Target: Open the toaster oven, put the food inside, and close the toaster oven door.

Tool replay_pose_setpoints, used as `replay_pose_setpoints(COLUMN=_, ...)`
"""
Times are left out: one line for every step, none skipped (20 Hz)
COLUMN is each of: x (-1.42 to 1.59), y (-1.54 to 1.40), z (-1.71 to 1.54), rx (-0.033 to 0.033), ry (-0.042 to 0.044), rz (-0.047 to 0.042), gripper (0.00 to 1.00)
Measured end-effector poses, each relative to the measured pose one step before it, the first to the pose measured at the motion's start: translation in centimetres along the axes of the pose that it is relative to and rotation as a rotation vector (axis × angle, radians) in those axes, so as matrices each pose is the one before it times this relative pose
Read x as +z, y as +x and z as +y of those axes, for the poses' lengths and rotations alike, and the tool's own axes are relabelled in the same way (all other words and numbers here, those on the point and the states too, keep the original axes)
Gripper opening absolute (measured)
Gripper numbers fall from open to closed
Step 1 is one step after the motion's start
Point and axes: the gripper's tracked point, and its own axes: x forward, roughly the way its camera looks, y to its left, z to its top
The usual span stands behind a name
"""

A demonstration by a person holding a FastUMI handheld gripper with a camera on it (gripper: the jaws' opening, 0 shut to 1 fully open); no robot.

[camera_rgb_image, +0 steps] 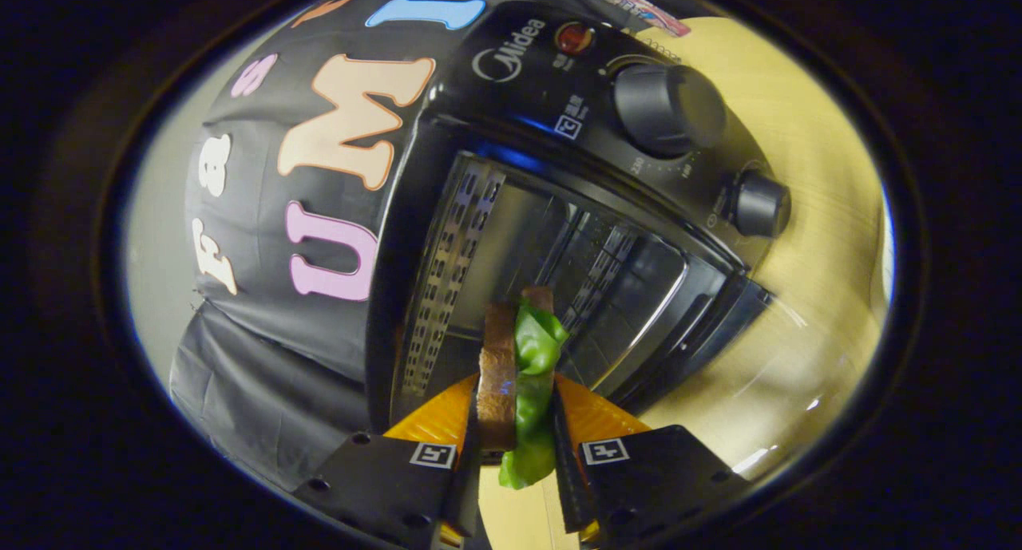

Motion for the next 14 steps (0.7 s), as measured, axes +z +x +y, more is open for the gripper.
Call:
replay_pose_setpoints(x=0.236, y=0.156, z=-0.071, rx=-0.01012, ry=-0.03260, rz=-0.01529, gripper=0.43)
replay_pose_setpoints(x=0.225, y=0.348, z=-0.019, rx=-0.01185, ry=-0.02417, rz=-0.00685, gripper=0.45)
replay_pose_setpoints(x=0.335, y=0.677, z=-0.003, rx=-0.01092, ry=-0.01936, rz=-0.00258, gripper=0.47)
replay_pose_setpoints(x=0.533, y=0.346, z=-0.155, rx=-0.02270, ry=-0.03411, rz=-0.01230, gripper=0.49)
replay_pose_setpoints(x=-0.074, y=-0.287, z=-0.078, rx=-0.01449, ry=-0.04982, rz=-0.01119, gripper=0.51)
replay_pose_setpoints(x=0.391, y=-0.003, z=-0.290, rx=-0.02069, ry=-0.05964, rz=-0.01452, gripper=0.53)
replay_pose_setpoints(x=0.221, y=-0.175, z=-0.016, rx=-0.01687, ry=-0.05691, rz=-0.01375, gripper=0.54)
replay_pose_setpoints(x=0.002, y=0.116, z=-0.347, rx=-0.02177, ry=-0.05528, rz=-0.00850, gripper=0.59)
replay_pose_setpoints(x=0.149, y=0.046, z=-0.116, rx=-0.01038, ry=-0.03787, rz=-0.00601, gripper=0.63)
replay_pose_setpoints(x=0.289, y=-0.100, z=-0.447, rx=-0.01972, ry=-0.03632, rz=-0.01064, gripper=0.67)
replay_pose_setpoints(x=0.265, y=0.105, z=-0.293, rx=-0.02145, ry=-0.03332, rz=-0.00887, gripper=0.71)
replay_pose_setpoints(x=0.133, y=-0.051, z=-0.123, rx=-0.00877, ry=-0.03114, rz=-0.01156, gripper=0.75)
replay_pose_setpoints(x=0.329, y=0.017, z=-0.275, rx=-0.01719, ry=-0.03643, rz=-0.01413, gripper=0.79)
replay_pose_setpoints(x=0.358, y=-0.108, z=-0.369, rx=-0.01603, ry=-0.04946, rz=-0.01474, gripper=0.83)
